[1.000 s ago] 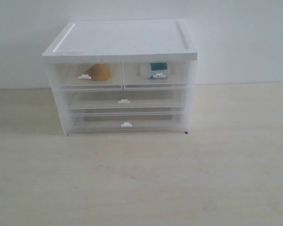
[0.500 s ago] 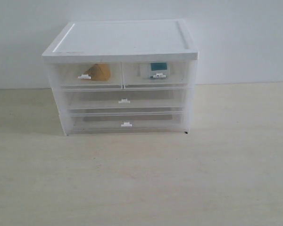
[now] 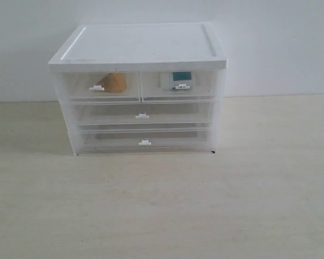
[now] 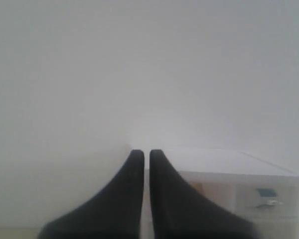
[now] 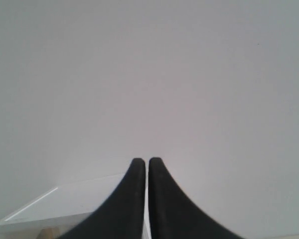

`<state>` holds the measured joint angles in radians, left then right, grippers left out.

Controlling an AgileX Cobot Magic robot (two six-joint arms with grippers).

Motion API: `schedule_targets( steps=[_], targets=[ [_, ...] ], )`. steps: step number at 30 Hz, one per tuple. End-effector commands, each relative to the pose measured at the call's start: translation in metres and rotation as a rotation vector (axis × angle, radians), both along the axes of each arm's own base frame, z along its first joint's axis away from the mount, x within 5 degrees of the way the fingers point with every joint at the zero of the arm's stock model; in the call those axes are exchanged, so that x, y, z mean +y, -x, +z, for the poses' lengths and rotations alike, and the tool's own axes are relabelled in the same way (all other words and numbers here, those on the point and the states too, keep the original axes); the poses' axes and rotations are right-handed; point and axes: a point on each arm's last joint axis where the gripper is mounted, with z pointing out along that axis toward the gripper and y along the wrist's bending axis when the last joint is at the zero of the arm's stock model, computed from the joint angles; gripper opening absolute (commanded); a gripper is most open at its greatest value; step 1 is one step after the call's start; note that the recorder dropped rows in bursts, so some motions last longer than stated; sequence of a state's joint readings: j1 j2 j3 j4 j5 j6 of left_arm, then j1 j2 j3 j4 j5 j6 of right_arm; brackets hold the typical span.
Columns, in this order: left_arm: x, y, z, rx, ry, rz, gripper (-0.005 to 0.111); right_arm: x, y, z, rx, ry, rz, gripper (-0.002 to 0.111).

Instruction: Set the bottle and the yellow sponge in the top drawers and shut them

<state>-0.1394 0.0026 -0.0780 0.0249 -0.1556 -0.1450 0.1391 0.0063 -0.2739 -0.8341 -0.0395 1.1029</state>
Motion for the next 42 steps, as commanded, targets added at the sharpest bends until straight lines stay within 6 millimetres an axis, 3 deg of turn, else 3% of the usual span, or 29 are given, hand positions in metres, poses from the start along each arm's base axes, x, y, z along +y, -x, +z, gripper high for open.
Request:
schedule_targets(
  steps=[1,6,12,23,35,42],
  targets=[
    [0.006,-0.002,-0.006,0.065,0.015,0.114,0.004,0.0,0.0,-0.001,-0.001,0.005,-0.003,0.0],
    [0.01,-0.003,-0.013,0.117,0.016,0.202,0.004,0.0,0.0,-0.001,-0.001,0.004,-0.002,0.0],
    [0.014,-0.008,-0.036,0.188,0.019,0.257,0.004,0.0,0.0,-0.002,0.0,0.004,-0.003,0.0],
    [0.014,-0.009,-0.048,0.322,-0.011,0.262,0.004,0.0,0.0,-0.002,0.0,0.004,-0.003,0.0],
    [0.014,-0.007,-0.066,0.52,-0.19,0.269,0.004,0.0,0.0,-0.002,0.0,0.004,-0.003,0.0],
    [0.014,-0.007,-0.066,0.52,-0.197,0.269,0.004,0.0,0.0,-0.002,0.0,0.004,-0.003,0.0]
  ],
)
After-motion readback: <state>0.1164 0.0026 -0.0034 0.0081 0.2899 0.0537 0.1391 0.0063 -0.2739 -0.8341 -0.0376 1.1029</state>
